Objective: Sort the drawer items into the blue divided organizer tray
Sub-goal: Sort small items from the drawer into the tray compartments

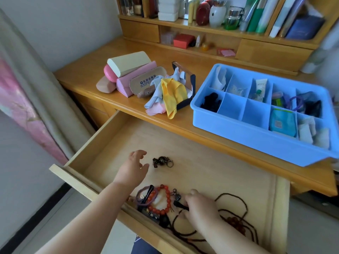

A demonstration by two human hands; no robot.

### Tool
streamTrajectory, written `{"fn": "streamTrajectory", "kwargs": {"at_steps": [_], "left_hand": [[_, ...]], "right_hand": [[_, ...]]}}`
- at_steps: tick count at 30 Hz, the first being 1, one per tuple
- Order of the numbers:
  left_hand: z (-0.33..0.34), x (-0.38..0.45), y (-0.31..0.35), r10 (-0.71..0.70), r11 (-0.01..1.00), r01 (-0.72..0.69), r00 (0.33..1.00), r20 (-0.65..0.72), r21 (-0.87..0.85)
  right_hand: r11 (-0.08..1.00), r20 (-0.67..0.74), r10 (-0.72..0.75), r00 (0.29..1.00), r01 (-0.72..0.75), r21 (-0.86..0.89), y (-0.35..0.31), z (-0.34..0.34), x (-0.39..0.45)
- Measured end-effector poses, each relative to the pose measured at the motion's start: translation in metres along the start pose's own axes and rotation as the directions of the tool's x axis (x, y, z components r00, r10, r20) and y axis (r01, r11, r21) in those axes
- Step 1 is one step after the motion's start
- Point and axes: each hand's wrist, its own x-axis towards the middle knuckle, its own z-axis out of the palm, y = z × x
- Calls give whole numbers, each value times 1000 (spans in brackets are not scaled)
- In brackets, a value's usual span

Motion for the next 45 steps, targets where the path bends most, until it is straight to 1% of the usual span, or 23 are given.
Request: {"fn": "streamTrajectory", "kwargs": {"at_steps": [3,5,9,11,13,16,19,20,21,23,24,25,27,29,30,33,34,36,39,42,43,44,45], "left_hand": [[-15,-11,-8,-56,995,49,995,81,81],[-17,-19,-11,-79,987,51,980,184,152],[-3,-31,1,-134,945,-4,909,396,328],[8,-32,9,-147,897,-51,902,405,439],[16,-32,16,-139,865,-77,912,385,496],[21,-32,21,-126,872,-101,899,419,478],[16,-32,23,-91,902,-122,884,458,415],[11,-32,24,-74,924,-112,886,458,366],[6,-33,26,-59,960,-73,890,453,270],[-6,-36,33,-29,998,49,890,456,-33],[-13,-40,39,4,983,82,885,465,-164],[-19,-44,47,51,968,73,881,470,-242],[-25,-53,64,147,942,23,868,475,-334],[-26,-61,85,232,880,14,860,454,-476],[-26,-65,94,271,834,18,858,437,-552],[-28,-70,118,338,679,37,871,357,-734],[-30,-69,125,335,643,38,884,325,-765],[-35,-65,137,309,613,28,911,273,-789],[-45,-54,156,291,576,25,928,233,-817],[-65,-34,185,312,534,-48,939,144,-844],[-73,-25,195,315,529,-102,945,84,-842],[-82,-13,206,309,555,-173,951,8,-814],[-91,0,216,297,621,-255,952,-78,-741]], "right_hand": [[992,7,-27,1000,28,-124,-4,-1,2],[989,5,-26,1000,26,-146,1,-1,0],[990,-3,-31,1000,31,-135,12,-4,-9],[999,-62,-53,997,53,-1,14,-8,-14],[964,-145,-22,989,59,259,17,-10,-21],[789,-192,138,972,9,614,22,-13,-33],[559,-141,292,946,-49,827,27,-20,-37],[487,-104,311,945,-64,871,29,-24,-38],[434,-73,315,946,-75,898,30,-29,-38],[375,-33,294,955,-84,923,32,-40,-39],[360,-24,276,961,-80,929,31,-46,-40],[360,-22,257,966,-74,930,30,-52,-40],[385,-32,222,975,-58,921,26,-64,-38],[365,-33,166,986,-30,931,19,-75,-39],[307,-14,122,992,-24,952,16,-79,-39],[40,47,14,999,-47,998,12,-90,-41],[-2,38,1,999,-38,999,12,-95,-42],[16,-17,21,1000,17,1000,14,-108,-41],[112,-135,104,985,123,986,18,-135,-37],[194,-286,191,939,250,949,20,-171,-26],[262,-351,249,903,286,922,21,-184,-20],[363,-427,304,852,311,878,23,-197,-13],[476,-510,339,790,324,818,26,-209,-5]]}}
